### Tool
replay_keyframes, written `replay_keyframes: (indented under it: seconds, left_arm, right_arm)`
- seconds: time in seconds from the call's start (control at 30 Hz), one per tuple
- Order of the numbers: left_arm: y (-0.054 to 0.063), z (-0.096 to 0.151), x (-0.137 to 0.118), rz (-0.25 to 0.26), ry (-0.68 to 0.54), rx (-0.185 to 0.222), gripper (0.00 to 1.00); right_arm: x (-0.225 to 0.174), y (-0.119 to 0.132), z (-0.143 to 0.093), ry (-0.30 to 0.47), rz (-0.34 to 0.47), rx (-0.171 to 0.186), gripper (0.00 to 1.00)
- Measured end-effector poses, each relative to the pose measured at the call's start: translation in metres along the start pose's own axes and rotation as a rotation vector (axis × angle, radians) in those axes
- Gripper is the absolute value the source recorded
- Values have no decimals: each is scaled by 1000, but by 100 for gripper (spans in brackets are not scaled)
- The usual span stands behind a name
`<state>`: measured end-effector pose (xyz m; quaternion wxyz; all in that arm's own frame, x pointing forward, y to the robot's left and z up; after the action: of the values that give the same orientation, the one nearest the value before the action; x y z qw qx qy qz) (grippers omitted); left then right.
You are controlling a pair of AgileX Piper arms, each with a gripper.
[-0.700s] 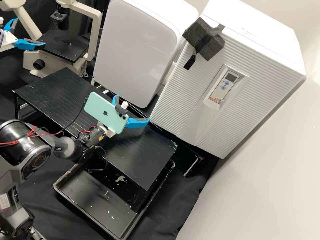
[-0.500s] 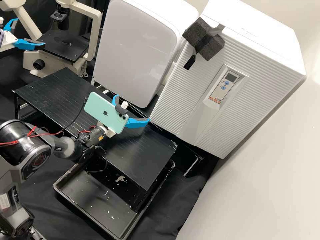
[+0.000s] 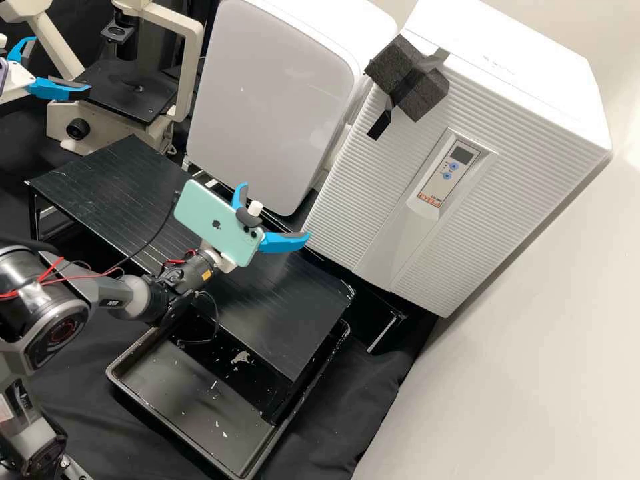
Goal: Open the incubator door
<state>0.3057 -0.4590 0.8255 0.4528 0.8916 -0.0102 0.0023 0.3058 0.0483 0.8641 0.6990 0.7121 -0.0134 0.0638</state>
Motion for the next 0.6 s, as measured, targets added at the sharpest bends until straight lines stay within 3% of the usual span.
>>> replay_keyframes:
  seconds: [0.6]
  left_arm:
    - [0,0,0,0,0,0,100]
  right_arm:
    - [48,81,-36,19,230,48,100]
